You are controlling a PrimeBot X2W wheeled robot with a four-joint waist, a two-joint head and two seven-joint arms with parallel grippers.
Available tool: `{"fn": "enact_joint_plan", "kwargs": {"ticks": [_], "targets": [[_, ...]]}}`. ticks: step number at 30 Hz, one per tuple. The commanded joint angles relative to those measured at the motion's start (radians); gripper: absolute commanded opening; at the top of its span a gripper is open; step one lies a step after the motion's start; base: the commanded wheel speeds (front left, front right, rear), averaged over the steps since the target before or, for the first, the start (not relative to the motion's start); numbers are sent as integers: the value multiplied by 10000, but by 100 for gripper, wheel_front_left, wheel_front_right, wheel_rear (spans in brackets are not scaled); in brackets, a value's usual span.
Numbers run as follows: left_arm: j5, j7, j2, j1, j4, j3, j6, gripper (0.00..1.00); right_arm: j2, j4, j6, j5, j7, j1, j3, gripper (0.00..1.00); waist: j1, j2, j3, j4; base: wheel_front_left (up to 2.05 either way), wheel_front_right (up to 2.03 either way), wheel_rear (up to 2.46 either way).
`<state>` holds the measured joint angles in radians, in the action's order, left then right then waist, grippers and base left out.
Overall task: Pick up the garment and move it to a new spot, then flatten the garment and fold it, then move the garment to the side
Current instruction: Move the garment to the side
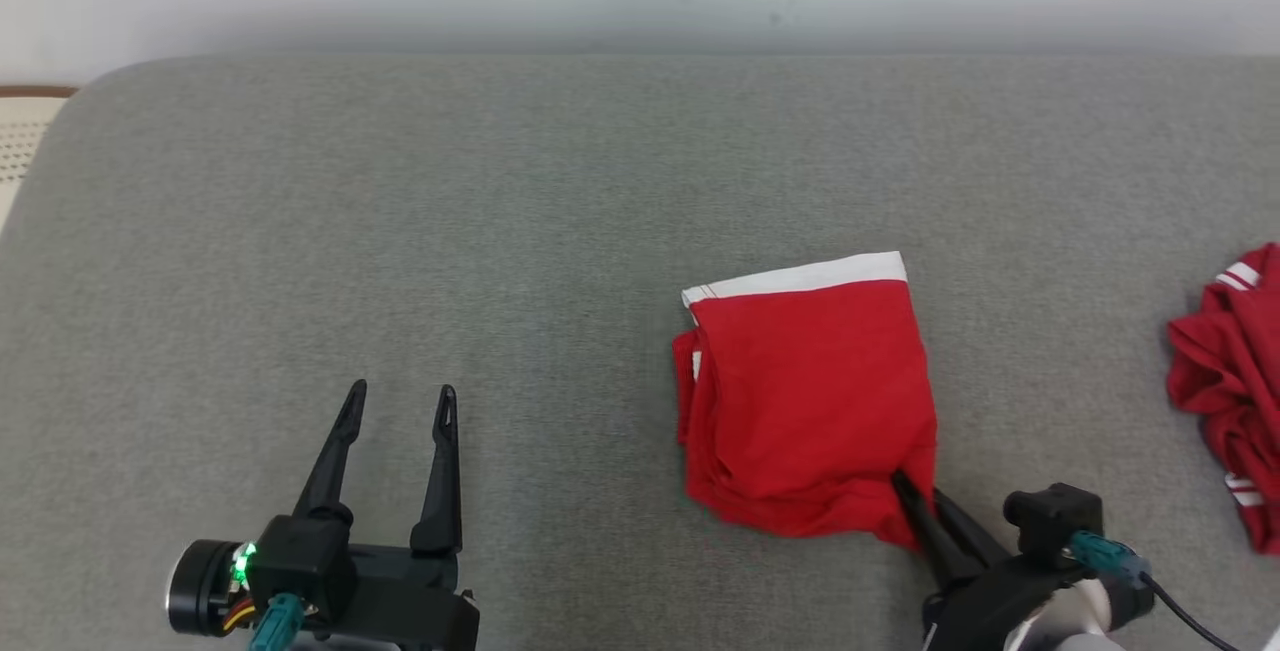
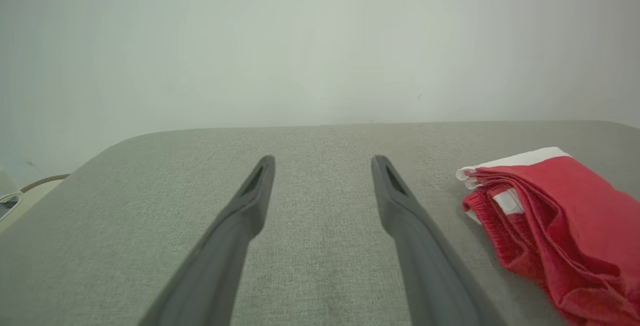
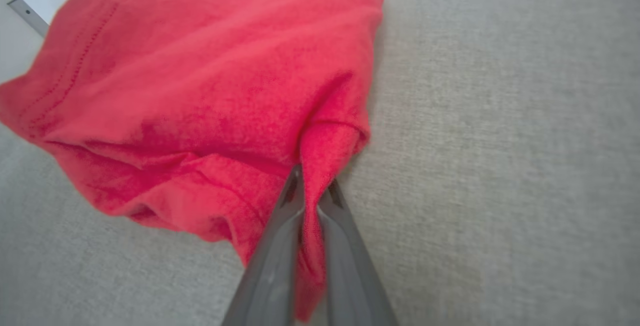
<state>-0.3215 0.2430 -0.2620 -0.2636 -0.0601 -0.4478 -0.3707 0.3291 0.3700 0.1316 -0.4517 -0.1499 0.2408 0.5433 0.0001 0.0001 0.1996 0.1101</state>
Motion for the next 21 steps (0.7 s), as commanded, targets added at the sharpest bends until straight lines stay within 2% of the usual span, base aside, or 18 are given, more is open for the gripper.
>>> {"fn": "enact_joint_plan", "kwargs": {"ticks": [1,10,13,21], "targets": [[94,-2,-87,-96,-63,23,-3,100,170,-100,-17,171,7,-210,-177,0,-1,-1,180,-500,0,0,0],[400,-308,-353,-556,-406,-38,-40,100,809,-1147,-16,929,286,-830,-1064,0,-1,-1,799,-2306,0,0,0],[453,-414,-404,-692,-475,-77,-37,100,942,-1298,-14,1074,298,-824,-1198,0,-1,-1,959,-2695,0,0,0],[705,-795,-496,-1335,-607,-246,55,100,1137,-1790,-14,1380,-7,206,-1340,0,-1,-1,1526,-3726,0,0,0]]}}
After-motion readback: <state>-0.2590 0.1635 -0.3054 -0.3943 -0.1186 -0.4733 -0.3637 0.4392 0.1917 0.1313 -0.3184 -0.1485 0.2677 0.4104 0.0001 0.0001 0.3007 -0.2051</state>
